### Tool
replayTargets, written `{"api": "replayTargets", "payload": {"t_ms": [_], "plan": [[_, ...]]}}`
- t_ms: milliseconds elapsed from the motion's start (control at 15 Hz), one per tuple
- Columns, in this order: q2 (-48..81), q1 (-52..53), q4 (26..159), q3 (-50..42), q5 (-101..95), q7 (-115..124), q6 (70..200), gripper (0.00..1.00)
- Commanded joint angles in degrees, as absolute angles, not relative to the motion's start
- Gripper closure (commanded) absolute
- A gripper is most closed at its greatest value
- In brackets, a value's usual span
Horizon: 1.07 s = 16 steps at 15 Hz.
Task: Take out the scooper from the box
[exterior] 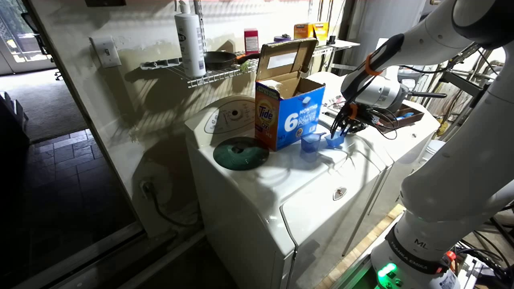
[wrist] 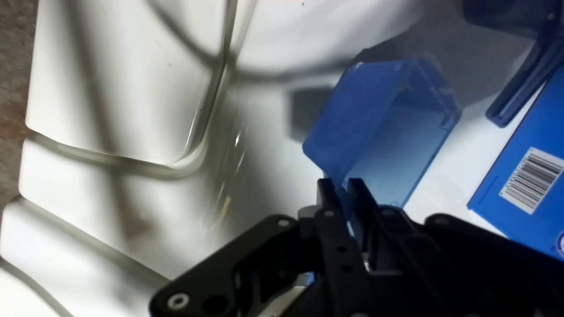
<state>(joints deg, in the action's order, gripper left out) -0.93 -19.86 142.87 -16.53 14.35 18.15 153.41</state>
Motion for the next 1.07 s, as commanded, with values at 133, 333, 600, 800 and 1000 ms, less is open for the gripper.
{"api": "replayTargets", "payload": {"t_ms": [133, 333, 600, 800, 1000], "plan": [[0.39, -18.99, 140.97, -16.92, 15.44, 18.64, 154.12, 0.44], [-0.25, -19.07, 140.00, -16.97, 14.49, 18.96, 153.86, 0.24], [-1.38, -19.17, 137.19, -17.07, 14.03, 18.64, 151.52, 0.00], [-2.84, -19.03, 134.59, -16.94, 13.42, 17.90, 147.92, 0.00], [-4.95, -18.53, 131.65, -16.73, 13.56, 15.36, 141.77, 0.00]]}}
